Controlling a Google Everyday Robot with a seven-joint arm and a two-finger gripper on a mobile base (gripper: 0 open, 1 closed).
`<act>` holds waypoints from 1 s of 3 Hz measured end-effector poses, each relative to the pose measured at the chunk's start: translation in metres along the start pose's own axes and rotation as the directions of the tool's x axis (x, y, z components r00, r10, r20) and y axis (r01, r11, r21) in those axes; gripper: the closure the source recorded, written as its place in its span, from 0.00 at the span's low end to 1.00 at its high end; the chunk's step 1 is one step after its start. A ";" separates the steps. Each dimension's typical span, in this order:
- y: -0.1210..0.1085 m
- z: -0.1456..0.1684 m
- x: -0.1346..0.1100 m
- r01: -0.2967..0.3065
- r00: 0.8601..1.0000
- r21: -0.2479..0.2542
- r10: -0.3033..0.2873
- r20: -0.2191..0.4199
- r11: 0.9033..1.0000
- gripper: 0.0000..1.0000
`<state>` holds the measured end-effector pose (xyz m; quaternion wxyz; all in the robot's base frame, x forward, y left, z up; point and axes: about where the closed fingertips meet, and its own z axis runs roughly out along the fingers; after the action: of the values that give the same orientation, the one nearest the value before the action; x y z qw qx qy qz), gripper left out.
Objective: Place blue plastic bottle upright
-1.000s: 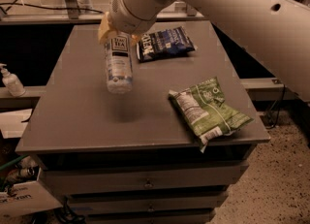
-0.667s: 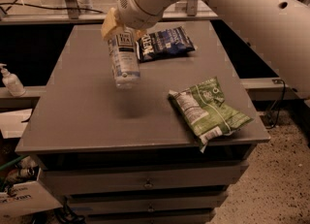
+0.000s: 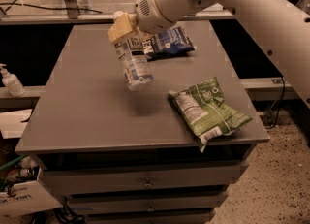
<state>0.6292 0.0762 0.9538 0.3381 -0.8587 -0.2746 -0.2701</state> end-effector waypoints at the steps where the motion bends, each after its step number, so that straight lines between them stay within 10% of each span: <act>1: -0.002 0.000 -0.001 0.050 0.999 0.007 -0.050 0.000 0.999 1.00; 3: -0.002 0.004 0.008 0.071 0.995 0.045 -0.068 -0.074 0.996 1.00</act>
Offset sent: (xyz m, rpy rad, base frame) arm 0.0000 0.0032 -0.0002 0.0080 -0.0358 0.0424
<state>0.6347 0.0833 0.9576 0.3587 -0.8299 -0.2982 -0.3061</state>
